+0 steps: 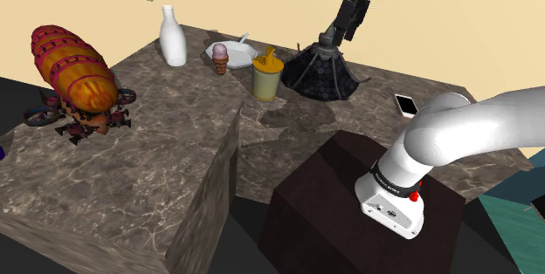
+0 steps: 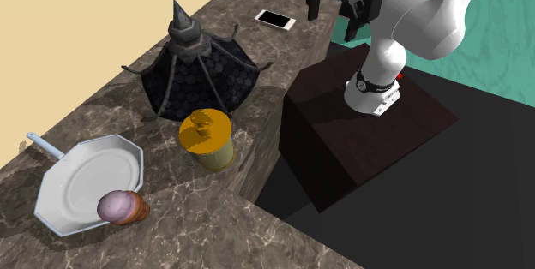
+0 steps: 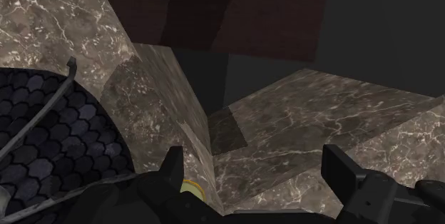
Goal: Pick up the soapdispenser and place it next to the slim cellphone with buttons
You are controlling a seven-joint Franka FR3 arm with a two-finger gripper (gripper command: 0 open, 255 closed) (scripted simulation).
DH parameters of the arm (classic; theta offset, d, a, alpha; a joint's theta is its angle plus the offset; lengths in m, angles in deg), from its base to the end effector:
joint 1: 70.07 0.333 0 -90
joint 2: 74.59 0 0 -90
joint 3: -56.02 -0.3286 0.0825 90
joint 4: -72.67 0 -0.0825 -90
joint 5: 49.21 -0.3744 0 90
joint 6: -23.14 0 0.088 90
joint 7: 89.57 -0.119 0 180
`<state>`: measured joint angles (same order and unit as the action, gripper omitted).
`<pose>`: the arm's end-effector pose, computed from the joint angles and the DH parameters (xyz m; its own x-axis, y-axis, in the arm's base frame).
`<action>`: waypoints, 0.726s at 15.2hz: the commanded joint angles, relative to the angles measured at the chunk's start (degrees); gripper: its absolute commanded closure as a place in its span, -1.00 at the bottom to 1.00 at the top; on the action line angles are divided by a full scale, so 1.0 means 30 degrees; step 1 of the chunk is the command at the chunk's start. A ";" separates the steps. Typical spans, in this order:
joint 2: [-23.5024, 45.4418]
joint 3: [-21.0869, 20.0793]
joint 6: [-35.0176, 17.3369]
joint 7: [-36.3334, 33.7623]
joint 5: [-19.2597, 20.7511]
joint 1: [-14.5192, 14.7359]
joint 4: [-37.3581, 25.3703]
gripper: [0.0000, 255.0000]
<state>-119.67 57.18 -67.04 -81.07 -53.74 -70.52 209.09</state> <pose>0.2875 -0.0005 0.5769 0.9921 0.1253 -0.0064 0.1241 -0.9877 -0.0952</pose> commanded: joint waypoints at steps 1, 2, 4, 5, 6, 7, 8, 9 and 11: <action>0.0000 0.0000 0.0000 0.0000 0.0000 0.0000 0.0000 -1.00; 0.0513 -0.0009 -0.0687 0.0035 0.0039 -0.0020 0.0054 -1.00; 0.1597 -0.0027 -0.2037 0.0100 0.0111 -0.0066 0.0078 -1.00; 0.2165 -0.0035 -0.2696 0.0129 0.0146 -0.0089 0.0048 -1.00; 0.2748 -0.0036 -0.3344 0.0152 0.0183 -0.0106 -0.0009 -1.00; 0.3346 -0.0037 -0.3978 0.0174 0.0220 -0.0123 -0.0094 -1.00; 0.3957 -0.0037 -0.4599 0.0193 0.0255 -0.0142 -0.0206 -1.00; 0.4580 -0.0036 -0.5204 0.0209 0.0291 -0.0160 -0.0346 -1.00; 0.5856 -0.0033 -0.6364 0.0237 0.0360 -0.0199 -0.0706 -1.00</action>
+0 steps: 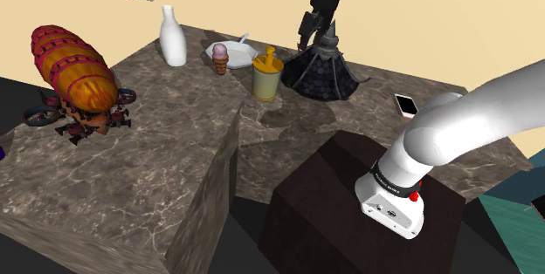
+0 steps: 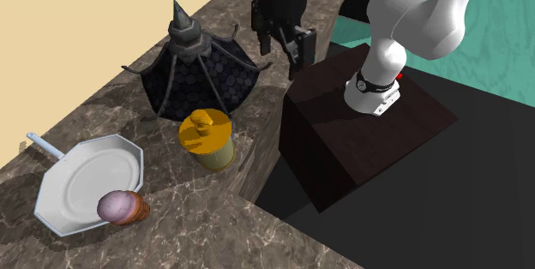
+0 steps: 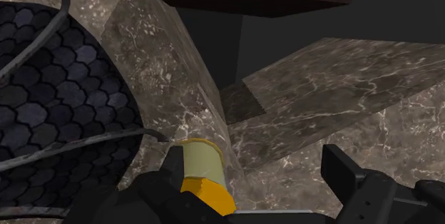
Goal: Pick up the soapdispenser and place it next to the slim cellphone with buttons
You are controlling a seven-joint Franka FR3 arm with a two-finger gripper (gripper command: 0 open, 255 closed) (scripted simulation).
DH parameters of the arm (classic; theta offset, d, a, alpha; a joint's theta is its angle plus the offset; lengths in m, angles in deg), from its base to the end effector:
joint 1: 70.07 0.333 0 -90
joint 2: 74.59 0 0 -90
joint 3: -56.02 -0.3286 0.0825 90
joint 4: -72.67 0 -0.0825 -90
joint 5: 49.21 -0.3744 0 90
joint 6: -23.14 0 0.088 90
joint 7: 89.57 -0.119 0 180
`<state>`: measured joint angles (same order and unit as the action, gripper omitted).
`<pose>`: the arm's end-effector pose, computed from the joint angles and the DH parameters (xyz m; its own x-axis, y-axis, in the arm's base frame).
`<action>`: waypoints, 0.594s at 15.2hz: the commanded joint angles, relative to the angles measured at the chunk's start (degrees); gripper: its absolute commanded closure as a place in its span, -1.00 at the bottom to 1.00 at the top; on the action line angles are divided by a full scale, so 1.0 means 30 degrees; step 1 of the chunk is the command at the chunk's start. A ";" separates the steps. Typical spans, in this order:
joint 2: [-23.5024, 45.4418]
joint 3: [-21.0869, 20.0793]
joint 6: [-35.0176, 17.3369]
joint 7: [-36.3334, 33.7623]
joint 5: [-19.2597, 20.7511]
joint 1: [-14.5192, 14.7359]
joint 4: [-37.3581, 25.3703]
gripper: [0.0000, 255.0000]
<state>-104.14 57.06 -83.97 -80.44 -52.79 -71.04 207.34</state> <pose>0.3847 -0.0088 0.5258 0.9932 0.1074 0.0445 0.1101 -0.9919 -0.0629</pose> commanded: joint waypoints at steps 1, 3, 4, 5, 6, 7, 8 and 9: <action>0.1330 0.0010 -0.1272 0.0039 0.0074 -0.0046 -0.0342 -1.00; 0.2651 0.0016 -0.2318 0.0054 0.0142 -0.0089 -0.0862 -1.00; 0.3320 0.0021 -0.2810 0.0058 0.0176 -0.0110 -0.1160 -1.00; 0.3992 0.0027 -0.3281 0.0060 0.0210 -0.0131 -0.1485 -1.00; 0.4668 0.0034 -0.3729 0.0060 0.0245 -0.0152 -0.1834 -1.00; 0.5346 0.0043 -0.4156 0.0057 0.0280 -0.0171 -0.2209 -1.00; 0.6026 0.0055 -0.4559 0.0053 0.0316 -0.0190 -0.2609 -1.00; 0.6708 0.0068 -0.4939 0.0046 0.0351 -0.0207 -0.3034 -1.00</action>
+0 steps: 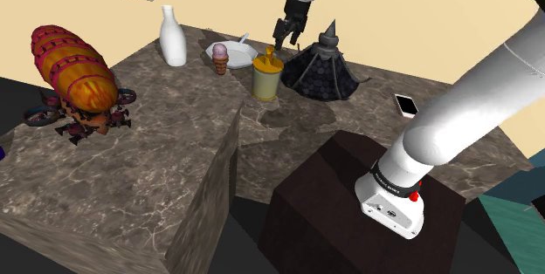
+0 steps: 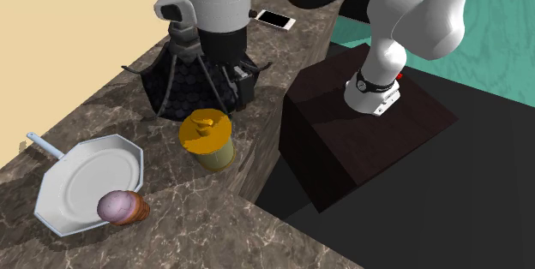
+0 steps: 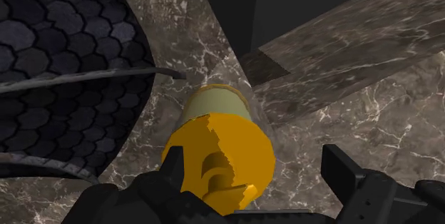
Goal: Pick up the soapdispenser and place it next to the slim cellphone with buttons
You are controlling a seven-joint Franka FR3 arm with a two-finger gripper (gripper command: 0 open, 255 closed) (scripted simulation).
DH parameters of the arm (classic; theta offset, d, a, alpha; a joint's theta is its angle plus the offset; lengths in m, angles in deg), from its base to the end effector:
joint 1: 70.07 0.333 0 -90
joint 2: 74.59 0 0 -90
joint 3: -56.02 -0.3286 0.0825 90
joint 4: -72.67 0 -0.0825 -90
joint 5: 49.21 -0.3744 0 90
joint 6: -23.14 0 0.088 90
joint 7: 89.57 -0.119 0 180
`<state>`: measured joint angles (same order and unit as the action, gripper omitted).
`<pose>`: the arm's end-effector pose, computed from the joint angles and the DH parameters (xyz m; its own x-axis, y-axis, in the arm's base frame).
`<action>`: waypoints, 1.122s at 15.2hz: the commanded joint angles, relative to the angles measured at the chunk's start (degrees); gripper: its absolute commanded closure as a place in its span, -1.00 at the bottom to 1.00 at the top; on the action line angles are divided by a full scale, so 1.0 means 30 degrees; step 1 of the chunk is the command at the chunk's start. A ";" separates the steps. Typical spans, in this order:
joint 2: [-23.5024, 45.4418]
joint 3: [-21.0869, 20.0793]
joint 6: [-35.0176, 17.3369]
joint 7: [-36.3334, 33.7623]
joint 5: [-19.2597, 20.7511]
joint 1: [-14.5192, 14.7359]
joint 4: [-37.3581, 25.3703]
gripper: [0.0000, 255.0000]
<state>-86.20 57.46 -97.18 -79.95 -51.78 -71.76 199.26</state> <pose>0.4870 -0.0245 0.4779 0.9910 0.0907 0.0988 0.0940 -0.9951 -0.0296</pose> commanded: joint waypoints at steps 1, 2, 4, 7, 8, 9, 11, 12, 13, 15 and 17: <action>0.1411 -0.0052 -0.0893 -0.0126 0.0053 0.0017 -0.0789 -1.00; 0.2095 -0.0038 -0.1226 -0.0135 0.0088 -0.0001 -0.1264 -1.00; 0.3466 -0.0007 -0.1820 -0.0157 0.0157 -0.0038 -0.2287 -1.00; 0.3772 -0.0011 -0.2319 -0.0146 0.0141 -0.0031 -0.2103 -1.00; 0.3905 -0.0014 -0.2557 -0.0140 0.0131 -0.0027 -0.1997 -1.00; 0.4042 -0.0017 -0.2795 -0.0133 0.0120 -0.0024 -0.1896 -1.00; 0.4326 -0.0023 -0.3269 -0.0119 0.0099 -0.0017 -0.1706 -1.00; 0.4560 -0.0028 -0.3641 -0.0107 0.0081 -0.0012 -0.1568 -1.00; 0.4557 -0.0028 -0.3642 -0.0108 0.0081 -0.0012 -0.1565 -1.00; 0.4560 -0.0028 -0.3641 -0.0107 0.0081 -0.0012 -0.1568 -1.00; 0.4560 -0.0028 -0.3641 -0.0107 0.0081 -0.0012 -0.1568 -1.00</action>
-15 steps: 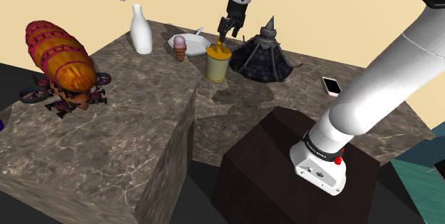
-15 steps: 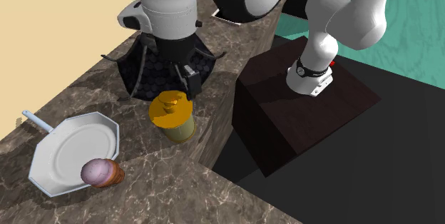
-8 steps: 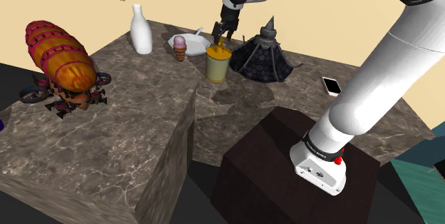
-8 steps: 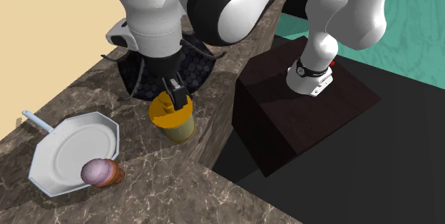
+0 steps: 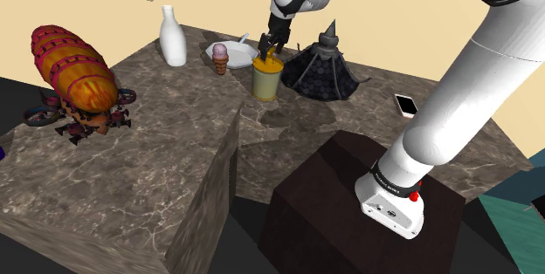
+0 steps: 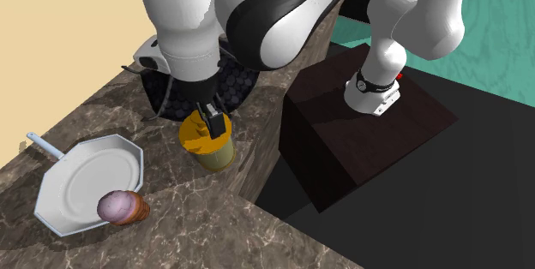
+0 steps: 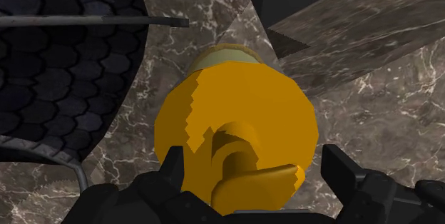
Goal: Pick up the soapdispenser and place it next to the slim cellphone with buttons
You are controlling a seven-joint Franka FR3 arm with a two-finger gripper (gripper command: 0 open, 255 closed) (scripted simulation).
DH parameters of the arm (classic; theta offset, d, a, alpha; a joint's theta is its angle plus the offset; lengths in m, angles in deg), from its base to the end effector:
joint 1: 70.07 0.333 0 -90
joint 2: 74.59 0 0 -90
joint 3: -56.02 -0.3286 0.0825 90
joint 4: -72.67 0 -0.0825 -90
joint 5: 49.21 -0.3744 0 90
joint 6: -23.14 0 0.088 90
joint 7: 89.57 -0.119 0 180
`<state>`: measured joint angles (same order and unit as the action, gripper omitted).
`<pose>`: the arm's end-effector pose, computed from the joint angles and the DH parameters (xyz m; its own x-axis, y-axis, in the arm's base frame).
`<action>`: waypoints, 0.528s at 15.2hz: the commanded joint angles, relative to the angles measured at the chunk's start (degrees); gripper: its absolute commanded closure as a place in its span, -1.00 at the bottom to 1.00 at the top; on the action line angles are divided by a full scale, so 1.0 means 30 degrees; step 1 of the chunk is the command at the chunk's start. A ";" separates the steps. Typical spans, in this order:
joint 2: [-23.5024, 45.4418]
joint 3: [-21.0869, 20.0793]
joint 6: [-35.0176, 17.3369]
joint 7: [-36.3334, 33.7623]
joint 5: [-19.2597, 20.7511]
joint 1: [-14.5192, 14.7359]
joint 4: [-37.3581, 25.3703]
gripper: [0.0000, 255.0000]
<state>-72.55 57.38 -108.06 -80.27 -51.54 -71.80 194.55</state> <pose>0.5525 -0.0285 0.4111 0.9881 0.0820 0.1300 0.0843 -0.9964 -0.0120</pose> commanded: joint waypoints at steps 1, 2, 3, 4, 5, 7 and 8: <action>0.0009 -0.0001 -0.0014 -0.0001 -0.0001 0.0001 0.0002 -1.00; 0.0009 -0.0001 -0.0014 -0.0001 -0.0001 0.0001 0.0002 -1.00; 0.0007 -0.0001 -0.0011 -0.0001 0.0000 0.0001 0.0002 -1.00; 0.0007 -0.0001 -0.0011 -0.0001 0.0000 0.0001 0.0002 1.00; 0.0007 -0.0001 -0.0011 -0.0001 0.0000 0.0001 0.0002 1.00; 0.0009 -0.0001 -0.0012 -0.0002 0.0000 0.0001 0.0001 1.00; 0.0005 -0.0002 -0.0013 -0.0005 0.0000 0.0003 0.0006 1.00</action>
<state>-72.57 57.38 -108.12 -80.28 -51.53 -71.80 194.49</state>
